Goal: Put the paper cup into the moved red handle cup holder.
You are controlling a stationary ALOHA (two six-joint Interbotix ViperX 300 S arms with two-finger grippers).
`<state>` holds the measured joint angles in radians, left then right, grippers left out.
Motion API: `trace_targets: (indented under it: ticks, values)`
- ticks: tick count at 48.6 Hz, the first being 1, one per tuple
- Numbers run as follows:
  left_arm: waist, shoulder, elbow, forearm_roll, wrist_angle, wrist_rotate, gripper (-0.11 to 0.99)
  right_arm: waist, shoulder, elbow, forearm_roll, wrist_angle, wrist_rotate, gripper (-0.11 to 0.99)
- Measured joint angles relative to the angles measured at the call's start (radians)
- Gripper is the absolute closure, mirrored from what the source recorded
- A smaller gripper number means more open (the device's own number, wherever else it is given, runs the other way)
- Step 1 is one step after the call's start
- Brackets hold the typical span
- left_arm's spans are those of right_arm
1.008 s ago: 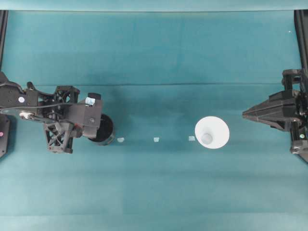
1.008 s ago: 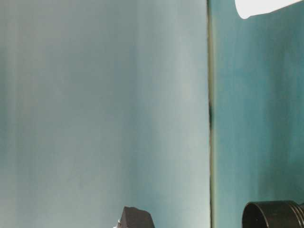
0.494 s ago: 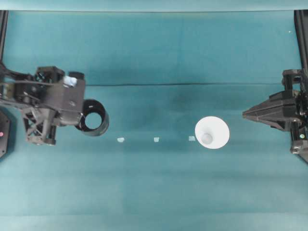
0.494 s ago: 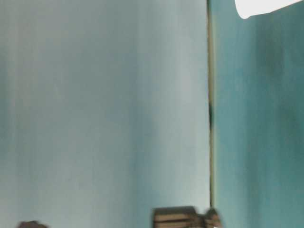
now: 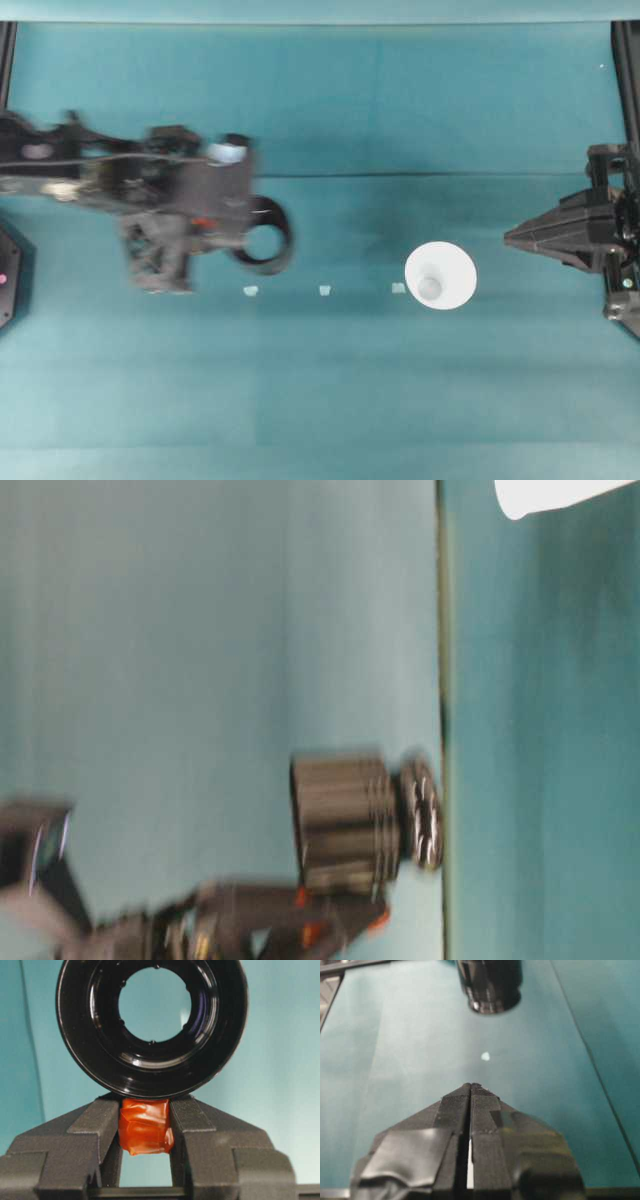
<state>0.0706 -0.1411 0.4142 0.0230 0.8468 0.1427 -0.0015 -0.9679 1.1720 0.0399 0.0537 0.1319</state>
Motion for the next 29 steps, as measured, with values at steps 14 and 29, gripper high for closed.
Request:
trace_targets:
  ticks: [14, 29]
  values:
    - [-0.003, 0.149, -0.110, 0.000, -0.006, 0.002, 0.61, 0.000, -0.006, 0.000, 0.002, 0.003, 0.000, 0.98]
    - [-0.018, 0.224, -0.057, 0.000, -0.141, 0.000, 0.61, 0.000, -0.006, 0.000, 0.002, 0.005, 0.000, 0.98]
